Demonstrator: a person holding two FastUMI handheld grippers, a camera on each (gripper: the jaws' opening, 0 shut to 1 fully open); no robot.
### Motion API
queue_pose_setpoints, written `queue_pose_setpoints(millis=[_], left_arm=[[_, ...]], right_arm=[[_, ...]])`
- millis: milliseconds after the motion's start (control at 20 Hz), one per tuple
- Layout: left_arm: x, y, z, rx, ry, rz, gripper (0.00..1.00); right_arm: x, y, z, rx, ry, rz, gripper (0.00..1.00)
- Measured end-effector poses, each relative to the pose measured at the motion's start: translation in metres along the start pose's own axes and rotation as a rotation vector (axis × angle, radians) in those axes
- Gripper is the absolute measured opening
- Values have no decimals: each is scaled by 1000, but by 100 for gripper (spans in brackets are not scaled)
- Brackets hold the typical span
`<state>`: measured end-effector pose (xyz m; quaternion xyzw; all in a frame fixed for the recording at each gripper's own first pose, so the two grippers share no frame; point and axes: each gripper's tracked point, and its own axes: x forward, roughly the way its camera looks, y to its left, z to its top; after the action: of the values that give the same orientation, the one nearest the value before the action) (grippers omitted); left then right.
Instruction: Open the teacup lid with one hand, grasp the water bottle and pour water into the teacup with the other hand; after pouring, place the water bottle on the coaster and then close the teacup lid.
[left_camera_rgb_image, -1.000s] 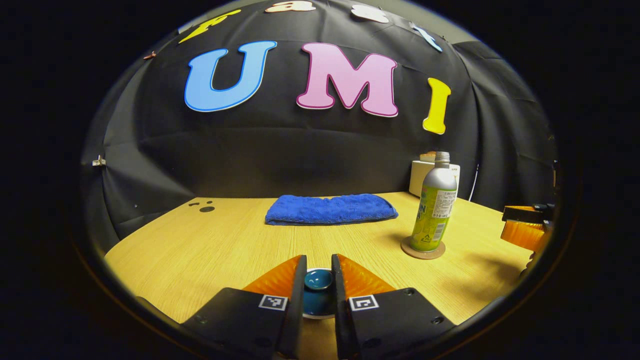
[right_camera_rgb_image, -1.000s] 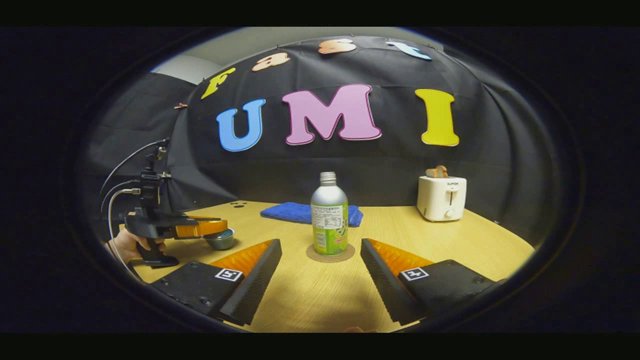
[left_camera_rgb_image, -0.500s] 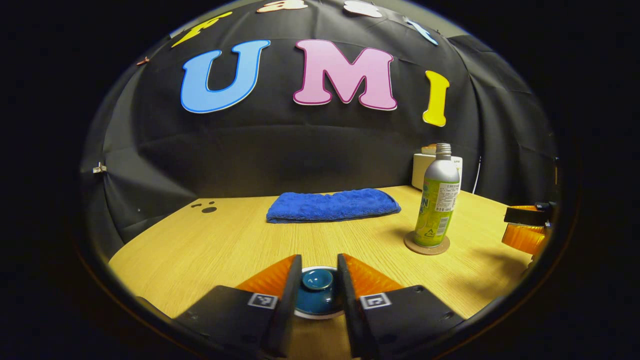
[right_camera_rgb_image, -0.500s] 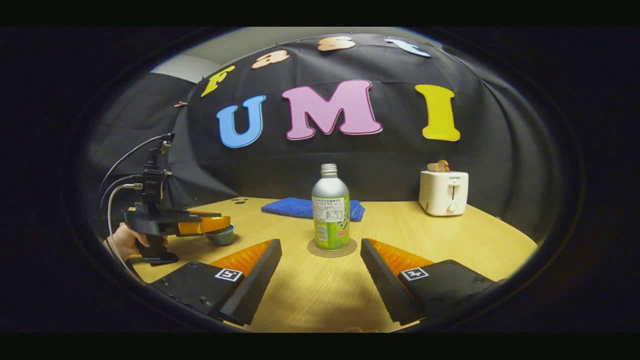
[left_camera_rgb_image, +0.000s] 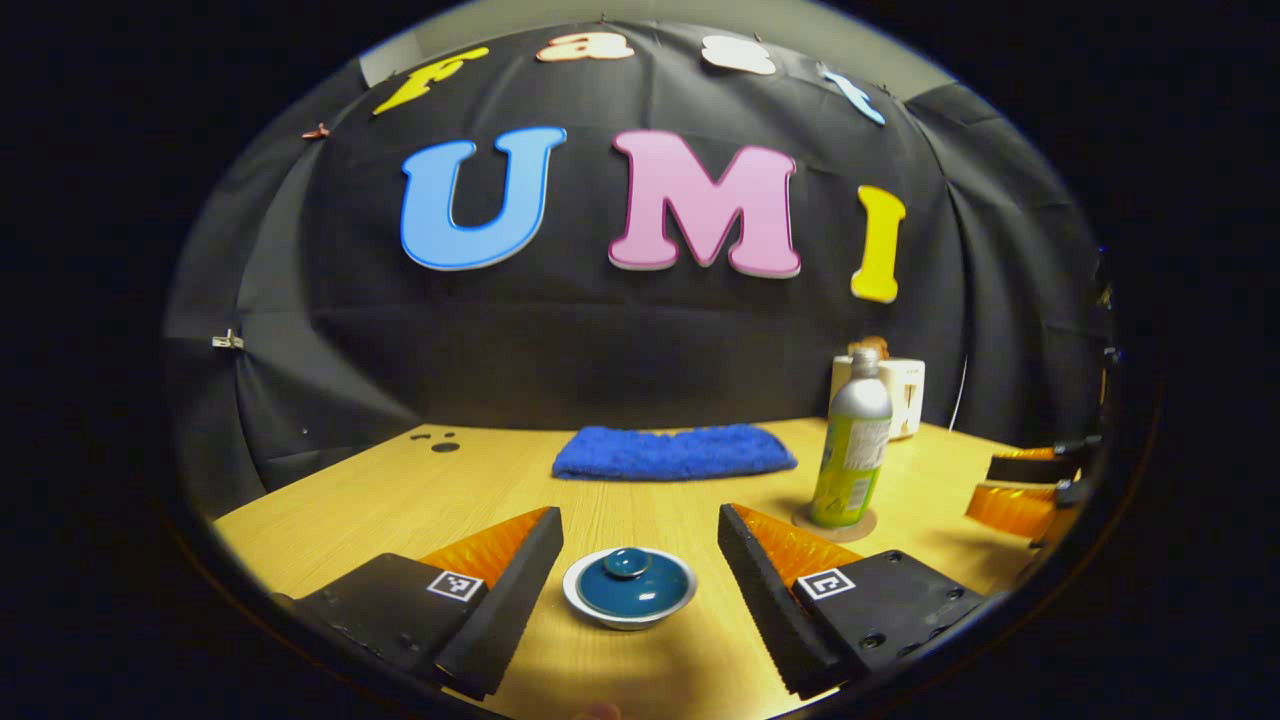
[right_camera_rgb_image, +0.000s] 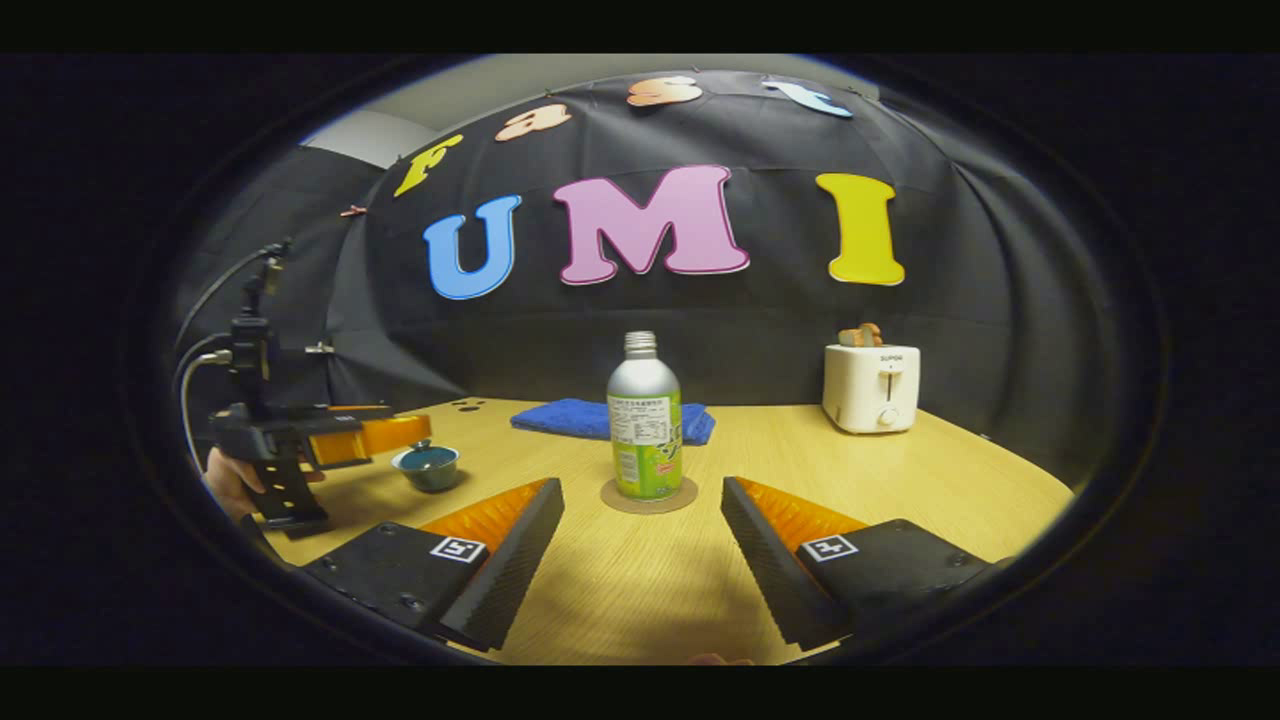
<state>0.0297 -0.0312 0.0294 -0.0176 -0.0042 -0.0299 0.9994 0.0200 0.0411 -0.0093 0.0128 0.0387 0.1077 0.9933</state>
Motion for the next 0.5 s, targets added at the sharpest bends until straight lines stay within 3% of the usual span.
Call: queue_pose_setpoints(millis=[150, 250, 500], left_arm=[[-21, -13, 20, -23, -136, -6, 98], [-24, -15, 20, -22, -163, -4, 98], [-13, -16, -15, -103, -48, -15, 98]], right_arm=[[0, -4, 2, 10, -15, -31, 98], [0, -9, 1, -24, -24, -58, 98], [-2, -8, 5, -45, -41, -74, 98]])
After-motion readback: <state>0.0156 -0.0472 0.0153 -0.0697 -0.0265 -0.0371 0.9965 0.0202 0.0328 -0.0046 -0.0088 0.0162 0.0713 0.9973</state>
